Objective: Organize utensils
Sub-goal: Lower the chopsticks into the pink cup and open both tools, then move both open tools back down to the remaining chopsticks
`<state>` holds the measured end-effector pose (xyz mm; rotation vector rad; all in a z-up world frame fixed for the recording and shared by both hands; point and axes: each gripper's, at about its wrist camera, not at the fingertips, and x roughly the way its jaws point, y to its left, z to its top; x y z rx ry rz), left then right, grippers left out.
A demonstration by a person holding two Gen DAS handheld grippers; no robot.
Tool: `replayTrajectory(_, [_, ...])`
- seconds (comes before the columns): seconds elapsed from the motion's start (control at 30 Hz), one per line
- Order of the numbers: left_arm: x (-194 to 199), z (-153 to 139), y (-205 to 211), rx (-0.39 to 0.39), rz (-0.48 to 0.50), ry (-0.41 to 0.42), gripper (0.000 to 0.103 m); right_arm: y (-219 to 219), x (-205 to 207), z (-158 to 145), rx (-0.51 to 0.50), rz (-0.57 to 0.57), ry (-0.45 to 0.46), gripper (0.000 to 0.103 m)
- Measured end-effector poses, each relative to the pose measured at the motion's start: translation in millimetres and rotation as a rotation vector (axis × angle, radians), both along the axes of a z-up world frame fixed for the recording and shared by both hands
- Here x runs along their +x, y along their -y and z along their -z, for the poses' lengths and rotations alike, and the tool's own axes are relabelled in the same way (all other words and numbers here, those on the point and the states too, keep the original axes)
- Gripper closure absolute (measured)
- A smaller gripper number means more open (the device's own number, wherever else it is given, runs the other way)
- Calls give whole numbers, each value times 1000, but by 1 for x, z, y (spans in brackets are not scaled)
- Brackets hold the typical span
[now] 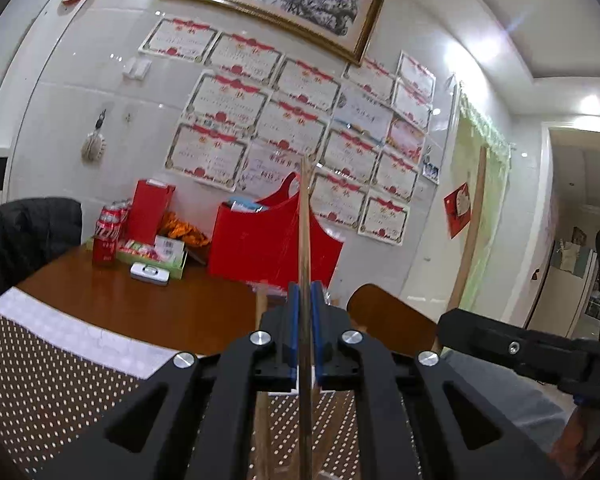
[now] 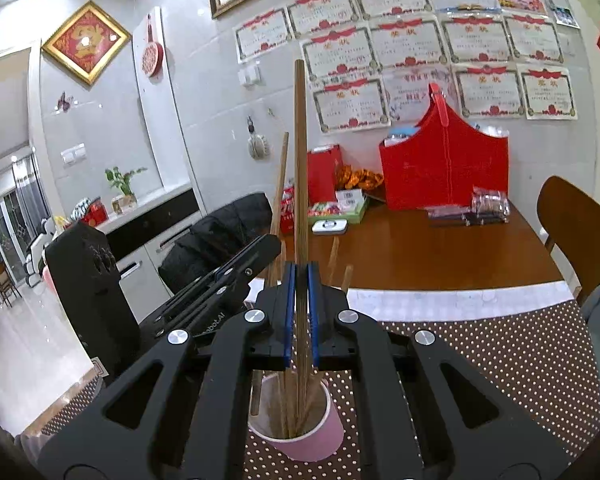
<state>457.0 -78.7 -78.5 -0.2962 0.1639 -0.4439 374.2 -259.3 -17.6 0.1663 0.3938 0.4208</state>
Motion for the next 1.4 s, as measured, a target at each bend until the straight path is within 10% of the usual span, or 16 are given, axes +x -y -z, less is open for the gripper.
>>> replayTrajectory(0.13, [-4, 15, -9, 13, -10, -65, 84, -2, 3, 15, 0, -8, -51, 94])
replayTrajectory(0.2, [-15, 14, -18, 12, -26, -75, 52, 2, 2, 20, 28, -3, -78, 55])
replayTrajectory(0.23, [-22, 12, -22, 12, -44, -76, 36, 8, -3, 21, 56, 15, -73, 9])
replayTrajectory(0.27, [-27, 10, -25, 14, -54, -74, 31, 12, -7, 20, 78, 29, -58, 5])
replayTrajectory(0.83, [-148, -31, -53, 305, -154, -133, 20, 41, -87, 8, 141, 145, -77, 5])
replayTrajectory(1.4, [-210, 53, -85, 401, -169, -400, 20, 33, -160, 50, 98, 134, -204, 5])
